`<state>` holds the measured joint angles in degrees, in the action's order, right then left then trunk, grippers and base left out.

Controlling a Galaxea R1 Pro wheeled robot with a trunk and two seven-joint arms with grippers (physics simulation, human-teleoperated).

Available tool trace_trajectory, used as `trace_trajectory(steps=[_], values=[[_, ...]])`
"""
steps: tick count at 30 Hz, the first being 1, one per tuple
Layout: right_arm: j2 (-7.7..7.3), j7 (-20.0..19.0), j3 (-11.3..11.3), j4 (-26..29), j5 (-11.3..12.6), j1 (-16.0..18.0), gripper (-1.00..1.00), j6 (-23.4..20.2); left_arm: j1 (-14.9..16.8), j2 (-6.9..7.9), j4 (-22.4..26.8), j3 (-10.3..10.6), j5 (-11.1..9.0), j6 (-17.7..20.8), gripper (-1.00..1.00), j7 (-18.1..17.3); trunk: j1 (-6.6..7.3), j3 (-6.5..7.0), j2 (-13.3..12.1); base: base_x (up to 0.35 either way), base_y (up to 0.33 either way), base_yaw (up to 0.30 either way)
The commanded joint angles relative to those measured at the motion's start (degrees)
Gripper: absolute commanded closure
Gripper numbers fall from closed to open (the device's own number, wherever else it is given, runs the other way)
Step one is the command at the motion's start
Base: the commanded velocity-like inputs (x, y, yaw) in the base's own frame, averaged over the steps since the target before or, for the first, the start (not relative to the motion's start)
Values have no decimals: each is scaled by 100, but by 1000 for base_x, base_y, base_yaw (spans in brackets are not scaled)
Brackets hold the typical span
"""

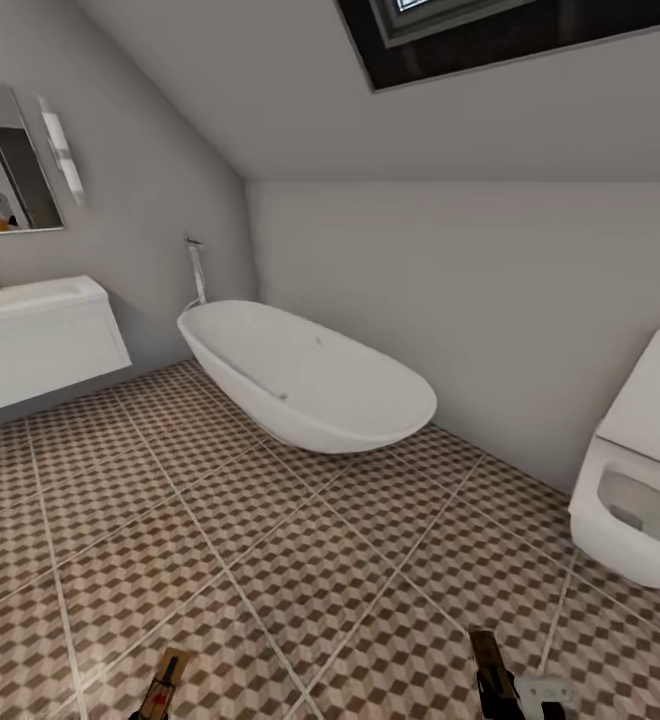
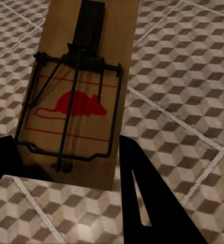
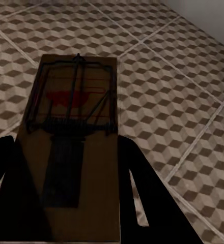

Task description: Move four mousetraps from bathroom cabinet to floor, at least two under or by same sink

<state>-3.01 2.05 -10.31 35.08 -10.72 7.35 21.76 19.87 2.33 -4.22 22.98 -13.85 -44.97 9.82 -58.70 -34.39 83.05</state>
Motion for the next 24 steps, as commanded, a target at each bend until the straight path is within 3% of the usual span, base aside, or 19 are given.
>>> trace_trajectory(steps=[1,24], values=[[2,15,-15,-1,-44,2,100,18,8,-4,-18,48,-12,-20,100,38,-2,-5,3,242,114,288],[2,15,-15,-2,-44,1,100,21,8,-4,-18,48,-12,-18,100,38,-2,-5,3,242,94,288]])
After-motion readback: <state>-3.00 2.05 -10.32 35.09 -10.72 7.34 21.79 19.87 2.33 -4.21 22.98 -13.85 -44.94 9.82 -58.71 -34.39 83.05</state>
